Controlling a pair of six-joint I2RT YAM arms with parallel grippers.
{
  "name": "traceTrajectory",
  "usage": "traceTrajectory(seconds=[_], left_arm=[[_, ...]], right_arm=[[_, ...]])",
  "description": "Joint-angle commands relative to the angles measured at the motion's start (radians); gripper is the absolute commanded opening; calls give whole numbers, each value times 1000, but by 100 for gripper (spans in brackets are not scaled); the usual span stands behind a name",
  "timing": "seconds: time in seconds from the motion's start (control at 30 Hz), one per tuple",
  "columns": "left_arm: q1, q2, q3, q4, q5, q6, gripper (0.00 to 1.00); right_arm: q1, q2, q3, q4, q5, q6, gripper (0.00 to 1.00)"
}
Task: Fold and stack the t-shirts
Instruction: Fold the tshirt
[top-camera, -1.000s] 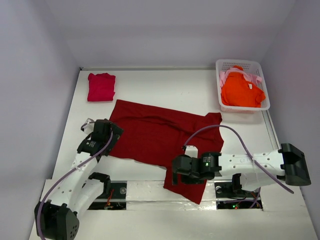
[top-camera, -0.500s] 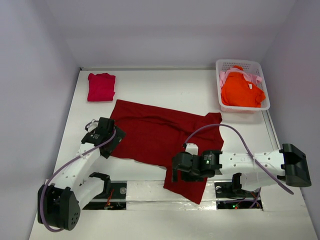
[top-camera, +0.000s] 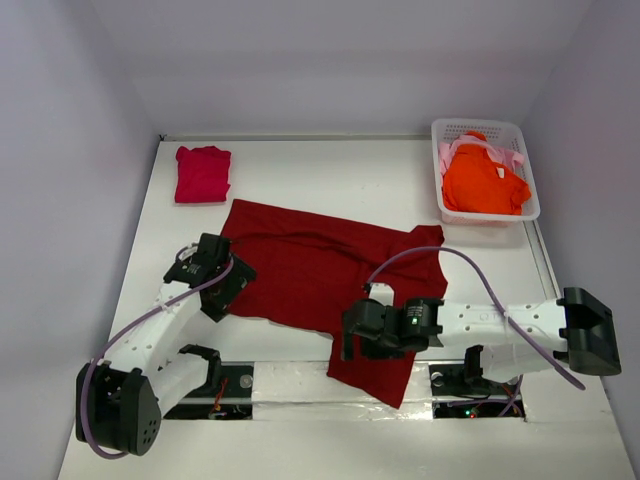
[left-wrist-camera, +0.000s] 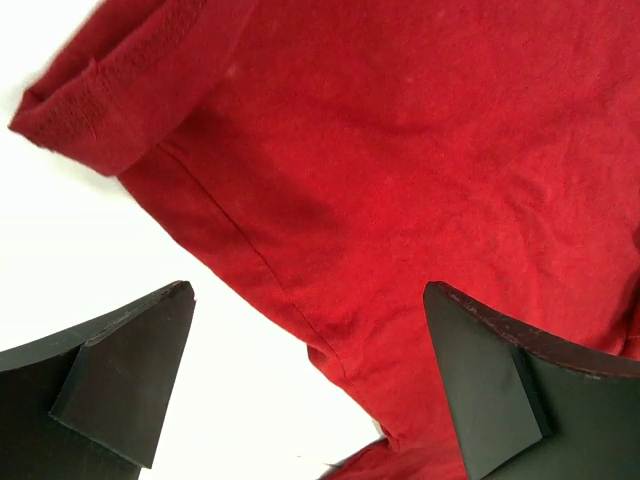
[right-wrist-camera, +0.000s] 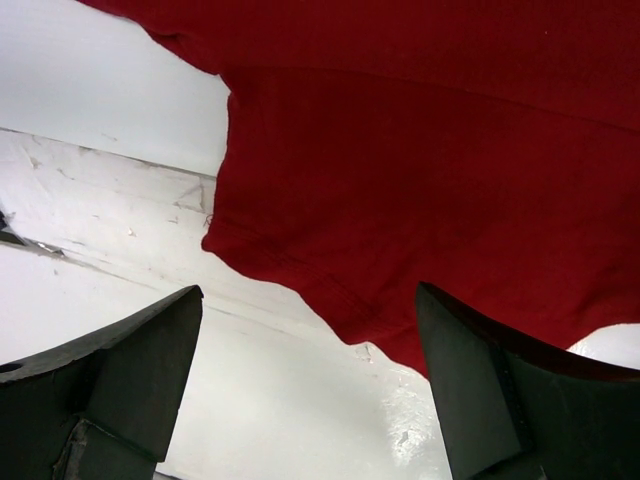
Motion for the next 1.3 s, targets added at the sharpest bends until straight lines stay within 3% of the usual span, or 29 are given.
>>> traceTrajectory(seconds=[0.0,0.4,0.67,0.73,0.93,1.27], left_arm=[[-32,-6,12,-41,26,-39,99],[-90,-95,-25,-55,18,-210,97],[-90,-154,51,-100,-80,-239,98],[-90,-173,25,-60,-75,-248,98],[-90,-234,-188,126,121,-305,97],[-90,-336,-212,124,46,-331,96]], right_arm=[[-8,6,-19,44,-1,-20,92],[-18,20,-16,52,-12,-44,91],[-27,26,-4,37,-7,-53,91],[-27,28,2,31,-4,-56,91],[-27,26,18,4,-1,-55,91],[-27,66,59,-22,-9,-49,90]])
